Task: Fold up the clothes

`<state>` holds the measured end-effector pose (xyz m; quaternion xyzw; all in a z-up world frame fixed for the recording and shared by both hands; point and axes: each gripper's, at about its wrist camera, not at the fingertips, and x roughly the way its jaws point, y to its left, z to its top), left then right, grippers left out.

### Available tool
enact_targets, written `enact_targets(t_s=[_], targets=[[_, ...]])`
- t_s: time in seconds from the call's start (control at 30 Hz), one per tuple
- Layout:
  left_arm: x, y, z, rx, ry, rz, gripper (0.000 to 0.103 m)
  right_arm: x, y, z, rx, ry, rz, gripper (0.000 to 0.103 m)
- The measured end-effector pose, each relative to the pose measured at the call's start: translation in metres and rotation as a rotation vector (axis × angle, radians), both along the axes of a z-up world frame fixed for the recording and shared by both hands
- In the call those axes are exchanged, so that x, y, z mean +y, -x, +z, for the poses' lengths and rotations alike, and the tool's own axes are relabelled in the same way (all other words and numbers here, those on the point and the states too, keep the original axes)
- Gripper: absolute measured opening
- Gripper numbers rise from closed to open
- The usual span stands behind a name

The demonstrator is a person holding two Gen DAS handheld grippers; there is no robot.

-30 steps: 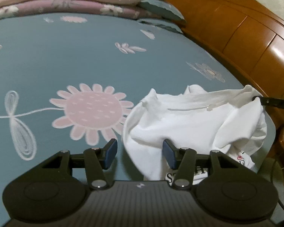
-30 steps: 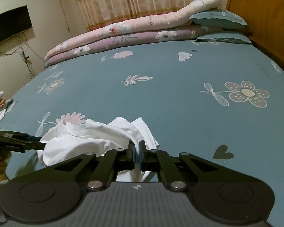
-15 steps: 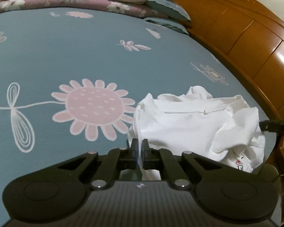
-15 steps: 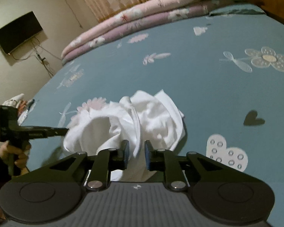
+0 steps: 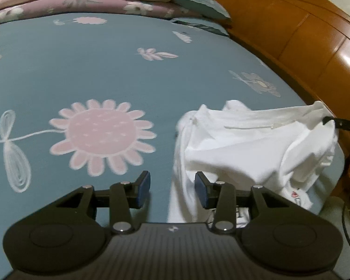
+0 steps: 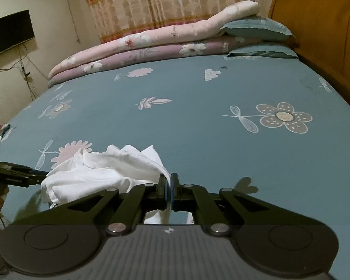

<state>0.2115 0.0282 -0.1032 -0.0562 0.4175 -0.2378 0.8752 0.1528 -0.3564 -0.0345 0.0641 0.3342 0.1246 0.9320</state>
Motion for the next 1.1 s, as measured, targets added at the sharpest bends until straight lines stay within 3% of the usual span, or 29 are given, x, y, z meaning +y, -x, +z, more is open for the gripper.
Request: enact_targets(t_s=[0.1, 0.2, 0.27, 0.57, 1.1], targets=[[-0.012, -0.002, 0.000, 0.026, 0.014, -0.071, 0.038, -0.004, 0.005, 0.001, -0.010, 0.009, 0.013, 0.003], [-0.021, -0.001, 0.001, 0.041, -0.015, -0.105, 0.014, -0.003, 0.005, -0.001, -0.006, 0.008, 0.021, 0.003], [-0.024, 0.003, 0.007, 0.013, -0.054, -0.101, 0.009, -0.001, 0.005, -0.003, -0.001, 0.017, 0.027, 0.003], [-0.011, -0.011, 0.058, -0.136, -0.167, -0.038, 0.007, 0.011, -0.017, 0.004, -0.005, 0.110, 0.078, 0.003], [-0.013, -0.122, 0.072, -0.211, -0.325, 0.030, 0.007, 0.041, -0.174, 0.027, -0.007, 0.327, 0.082, 0.003]])
